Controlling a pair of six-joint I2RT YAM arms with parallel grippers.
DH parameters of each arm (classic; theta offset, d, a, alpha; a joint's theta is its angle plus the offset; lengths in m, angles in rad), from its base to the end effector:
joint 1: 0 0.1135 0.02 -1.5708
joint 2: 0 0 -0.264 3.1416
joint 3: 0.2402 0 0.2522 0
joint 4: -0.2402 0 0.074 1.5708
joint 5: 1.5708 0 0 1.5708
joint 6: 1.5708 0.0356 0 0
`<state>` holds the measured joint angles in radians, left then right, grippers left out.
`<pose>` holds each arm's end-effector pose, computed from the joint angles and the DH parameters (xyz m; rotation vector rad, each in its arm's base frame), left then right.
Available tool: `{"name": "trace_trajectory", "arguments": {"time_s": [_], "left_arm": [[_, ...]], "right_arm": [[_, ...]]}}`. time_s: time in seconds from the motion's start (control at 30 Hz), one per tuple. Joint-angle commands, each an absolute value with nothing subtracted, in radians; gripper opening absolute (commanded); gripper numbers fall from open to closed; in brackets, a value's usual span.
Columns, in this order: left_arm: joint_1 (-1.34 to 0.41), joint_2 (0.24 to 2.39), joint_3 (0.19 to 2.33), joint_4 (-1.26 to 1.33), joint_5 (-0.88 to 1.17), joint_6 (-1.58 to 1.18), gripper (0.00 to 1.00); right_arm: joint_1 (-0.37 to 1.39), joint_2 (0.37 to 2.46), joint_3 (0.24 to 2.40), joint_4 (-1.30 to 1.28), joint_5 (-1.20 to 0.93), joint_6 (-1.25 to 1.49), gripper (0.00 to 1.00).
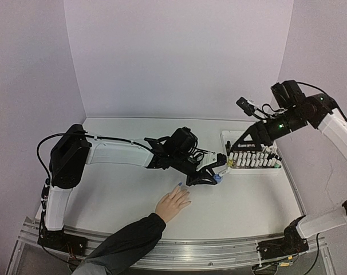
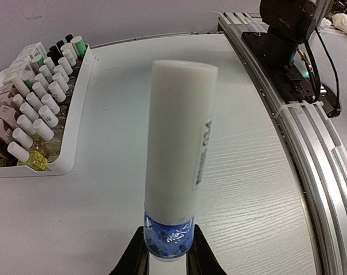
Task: Paint the nails
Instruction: Screw the nail polish bottle cap onto the nail polish bottle.
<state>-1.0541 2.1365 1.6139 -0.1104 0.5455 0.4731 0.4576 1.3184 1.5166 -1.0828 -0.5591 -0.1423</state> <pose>0.2250 -0.4333 0.2043 1.7682 1.3906 -0.9201 0.2145 0.1267 0.3956 -0.9556 2.2467 0.8248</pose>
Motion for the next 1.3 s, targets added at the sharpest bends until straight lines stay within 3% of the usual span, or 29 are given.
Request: {"name": "trace_trajectory", "arguments": {"time_s": [0.0,0.13,0.43,0.57,0.8,1.07,1.27], "left_arm": [[-1.045,2.065,1.638,-0.133,0.615,0.514,0.00],[-1.042,2.066,1.650,-0.151,0.647,0.519,0.00],[-1.040,2.077,1.667,-0.161,0.672,0.518,0.00],[-1.040,2.085,1.677,-0.156,0.672,0.504,0.00],[-1.040,2.100,1.698,-0.160,0.670,0.500,0.00],[-1.040,2.121,1.720,-0.166,0.680,0.499,0.00],[-1.037,2.121,1.714,-0.163,0.680,0.496,0.00]], "right_arm": [[0.455,1.237,1.407,-1.064,-0.654,-0.464,0.80],[0.455,1.242,1.327,-1.051,-0.680,-0.495,0.67],[0.455,1.246,1.208,-0.914,-0.616,-0.542,0.65],[0.455,1.236,1.149,-0.837,-0.619,-0.526,0.52],[0.457,1.133,0.998,-0.741,-0.561,-0.542,0.53],[0.456,1.143,0.975,-0.640,-0.581,-0.487,0.52],[0.457,1.159,0.974,-0.640,-0.620,-0.476,0.41]]}}
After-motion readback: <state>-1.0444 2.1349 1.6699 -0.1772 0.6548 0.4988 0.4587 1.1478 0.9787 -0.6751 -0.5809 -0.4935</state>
